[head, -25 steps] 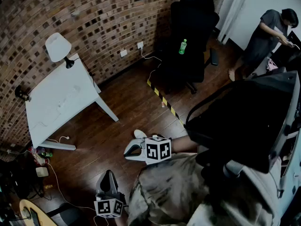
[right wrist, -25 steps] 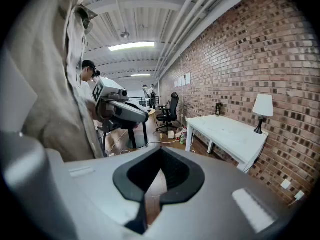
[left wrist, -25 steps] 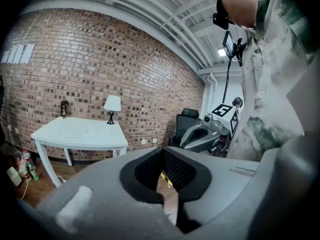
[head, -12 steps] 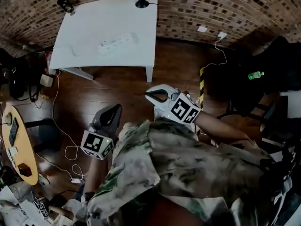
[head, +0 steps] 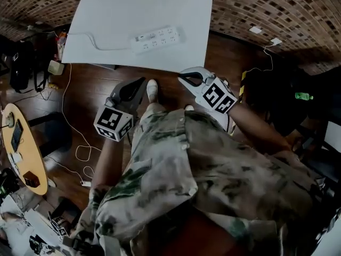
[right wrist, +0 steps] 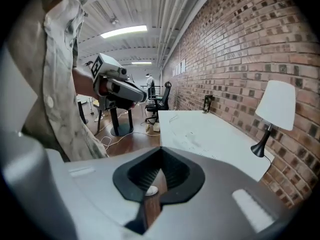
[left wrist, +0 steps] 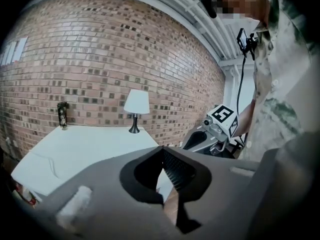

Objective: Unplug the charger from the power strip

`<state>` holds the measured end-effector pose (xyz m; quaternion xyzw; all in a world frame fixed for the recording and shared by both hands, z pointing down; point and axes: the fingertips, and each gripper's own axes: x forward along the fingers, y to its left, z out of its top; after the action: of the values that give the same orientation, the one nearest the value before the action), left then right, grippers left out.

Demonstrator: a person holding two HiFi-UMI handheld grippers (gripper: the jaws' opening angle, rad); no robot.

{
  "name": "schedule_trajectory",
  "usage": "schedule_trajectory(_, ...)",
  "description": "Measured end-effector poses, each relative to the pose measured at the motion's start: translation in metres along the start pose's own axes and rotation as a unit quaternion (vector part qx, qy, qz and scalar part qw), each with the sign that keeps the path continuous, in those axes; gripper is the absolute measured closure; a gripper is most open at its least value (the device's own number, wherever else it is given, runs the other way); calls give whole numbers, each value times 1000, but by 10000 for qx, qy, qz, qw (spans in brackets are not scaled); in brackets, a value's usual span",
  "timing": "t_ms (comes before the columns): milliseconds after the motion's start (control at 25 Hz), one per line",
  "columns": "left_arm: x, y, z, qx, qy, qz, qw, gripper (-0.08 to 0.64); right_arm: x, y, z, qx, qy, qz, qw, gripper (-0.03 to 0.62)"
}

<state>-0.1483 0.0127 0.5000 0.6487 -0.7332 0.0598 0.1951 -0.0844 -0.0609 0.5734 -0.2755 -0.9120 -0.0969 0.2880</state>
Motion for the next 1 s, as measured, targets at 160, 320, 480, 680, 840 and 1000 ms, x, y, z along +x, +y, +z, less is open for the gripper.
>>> schedule_trajectory(160,21,51,-15,155,426,-344,9984,557,50,-29,3,193,320,-116,9992,586)
schedule_trajectory(320,37,102,-18,525,609,-661,9946,557,105,-64,5,332,653,-289,9969,586)
schedule_trajectory(480,54,131,-27,722,768,-1026,9891,555,150,-89,-8,566,995,-509,9921,586)
schedule_trajectory(680,80,157,-45,709,1040,-1292,9836,485,178,-114,-25,849,1335,-792,9842,586)
schedule_trajectory(840,105,165,-61,860,1303,-1483,9765,436,193,-125,-40,807,1564,-809,9811,587)
schedule_trajectory(1000,128,169,-74,1272,1593,-1648,9650,417,199,-126,-39,605,1548,-795,9829,588)
